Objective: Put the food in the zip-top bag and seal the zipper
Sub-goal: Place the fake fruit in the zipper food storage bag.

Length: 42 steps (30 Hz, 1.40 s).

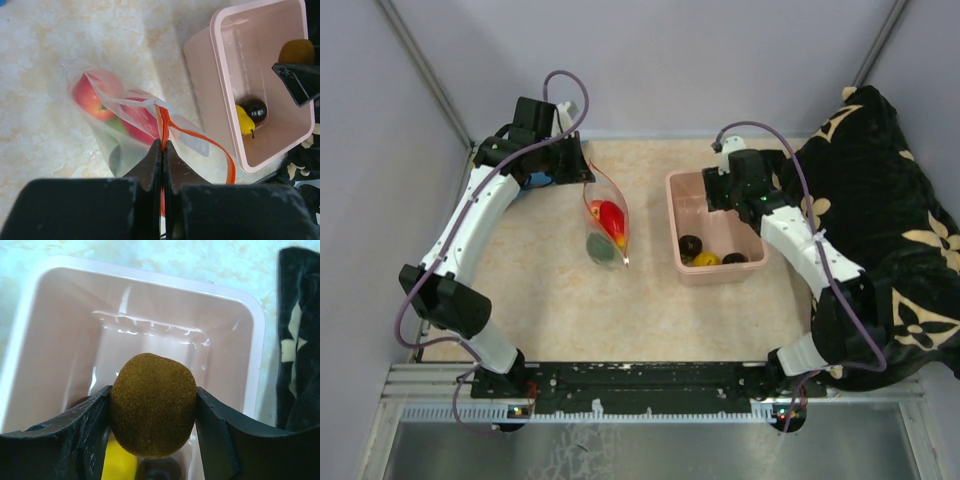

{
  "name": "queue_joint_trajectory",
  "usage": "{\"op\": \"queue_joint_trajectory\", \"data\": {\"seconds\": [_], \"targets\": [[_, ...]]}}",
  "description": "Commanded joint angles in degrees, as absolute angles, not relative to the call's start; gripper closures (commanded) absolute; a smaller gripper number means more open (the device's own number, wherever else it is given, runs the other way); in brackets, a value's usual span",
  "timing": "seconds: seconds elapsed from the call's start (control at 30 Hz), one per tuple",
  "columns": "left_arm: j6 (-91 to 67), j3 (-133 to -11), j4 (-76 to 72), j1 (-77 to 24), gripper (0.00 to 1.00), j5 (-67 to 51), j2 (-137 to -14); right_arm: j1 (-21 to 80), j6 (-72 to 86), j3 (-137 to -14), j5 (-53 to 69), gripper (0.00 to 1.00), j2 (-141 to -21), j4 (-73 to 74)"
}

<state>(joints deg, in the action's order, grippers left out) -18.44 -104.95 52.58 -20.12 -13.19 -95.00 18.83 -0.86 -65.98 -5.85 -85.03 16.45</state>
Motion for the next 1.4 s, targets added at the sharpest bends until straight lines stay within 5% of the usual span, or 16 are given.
{"op": "queue_joint_trajectory", "data": {"seconds": [0.0, 0.4, 1.07, 1.37], "targets": [[-18.7, -104.0, 49.3, -19.7, 1.0, -15.1, -92.8, 22.3, -1.6, -70.8, -3.0, 0.6, -79.1, 22.1], [-19.3, -105.1, 50.2, -19.8, 1.0, -14.9, -93.9, 35.8, 1.4, -82.9, -0.3, 0.6, -76.4, 26.0], [-19.2, -106.9, 53.4, -19.8, 1.0, -14.3, -93.6, 44.9, 16.5, -85.0, 22.2, 0.58, -83.9, 9.4], [-19.1, -106.7, 54.4, -19.9, 1.0, -14.9, -92.4, 44.9, 16.9, -83.9, 14.1, 0.57, -89.9, 10.4]]}}
